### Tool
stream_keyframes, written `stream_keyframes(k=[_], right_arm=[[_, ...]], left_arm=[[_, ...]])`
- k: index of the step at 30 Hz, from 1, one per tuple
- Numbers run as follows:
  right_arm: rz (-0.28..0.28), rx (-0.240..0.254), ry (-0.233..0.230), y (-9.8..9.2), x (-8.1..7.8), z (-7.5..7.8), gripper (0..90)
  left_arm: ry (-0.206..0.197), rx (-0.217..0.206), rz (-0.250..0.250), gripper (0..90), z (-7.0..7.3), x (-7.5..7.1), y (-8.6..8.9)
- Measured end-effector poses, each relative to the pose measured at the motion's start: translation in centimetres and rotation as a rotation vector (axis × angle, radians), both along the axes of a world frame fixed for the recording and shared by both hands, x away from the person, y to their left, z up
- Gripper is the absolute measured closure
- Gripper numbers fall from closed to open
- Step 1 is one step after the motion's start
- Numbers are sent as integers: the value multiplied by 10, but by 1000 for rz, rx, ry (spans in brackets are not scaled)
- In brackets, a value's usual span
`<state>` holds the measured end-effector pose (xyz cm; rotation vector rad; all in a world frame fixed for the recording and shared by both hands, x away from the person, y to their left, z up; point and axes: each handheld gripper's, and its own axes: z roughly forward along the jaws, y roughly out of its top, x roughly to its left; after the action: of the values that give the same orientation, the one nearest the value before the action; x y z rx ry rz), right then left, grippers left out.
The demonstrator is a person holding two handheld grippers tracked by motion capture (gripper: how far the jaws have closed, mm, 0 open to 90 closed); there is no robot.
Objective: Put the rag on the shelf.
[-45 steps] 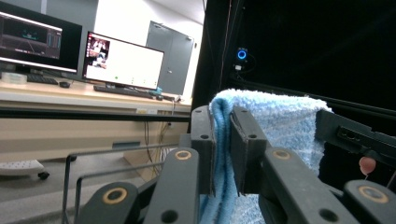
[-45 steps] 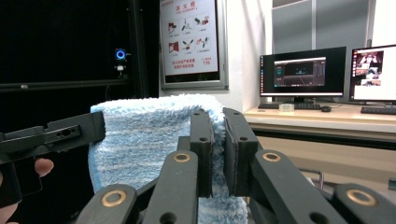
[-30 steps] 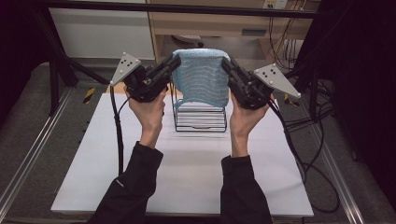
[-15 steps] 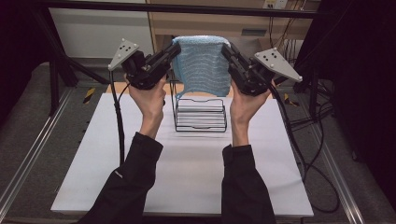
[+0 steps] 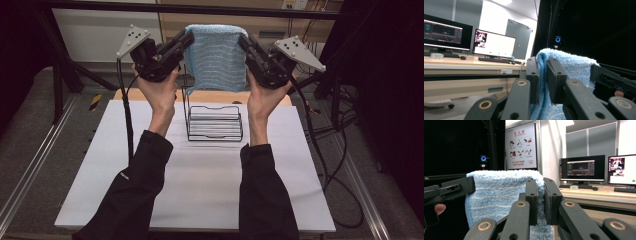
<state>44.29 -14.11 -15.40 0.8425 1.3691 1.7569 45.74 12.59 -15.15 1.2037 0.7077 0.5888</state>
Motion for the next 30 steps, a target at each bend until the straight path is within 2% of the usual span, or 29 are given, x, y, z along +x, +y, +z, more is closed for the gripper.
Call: stream_keyframes(k=[7, 13, 17, 21, 30], right_arm=[[-9, 7, 0, -2, 9, 3, 831], [-18, 11, -5, -3, 17, 7, 830], [-27, 12, 7, -5, 23, 8, 830], [-34, -9, 12, -5, 30, 7, 829], [-40, -32, 58, -5, 51, -4, 827]], left_arm=[[12, 6, -13, 800, 9, 13, -1], [-10, 32, -3, 800, 17, 20, -5], [5, 37, -9, 800, 16, 29, -6], [5, 43, -4, 800, 13, 36, -6], [20, 93, 13, 799, -1, 49, -6]])
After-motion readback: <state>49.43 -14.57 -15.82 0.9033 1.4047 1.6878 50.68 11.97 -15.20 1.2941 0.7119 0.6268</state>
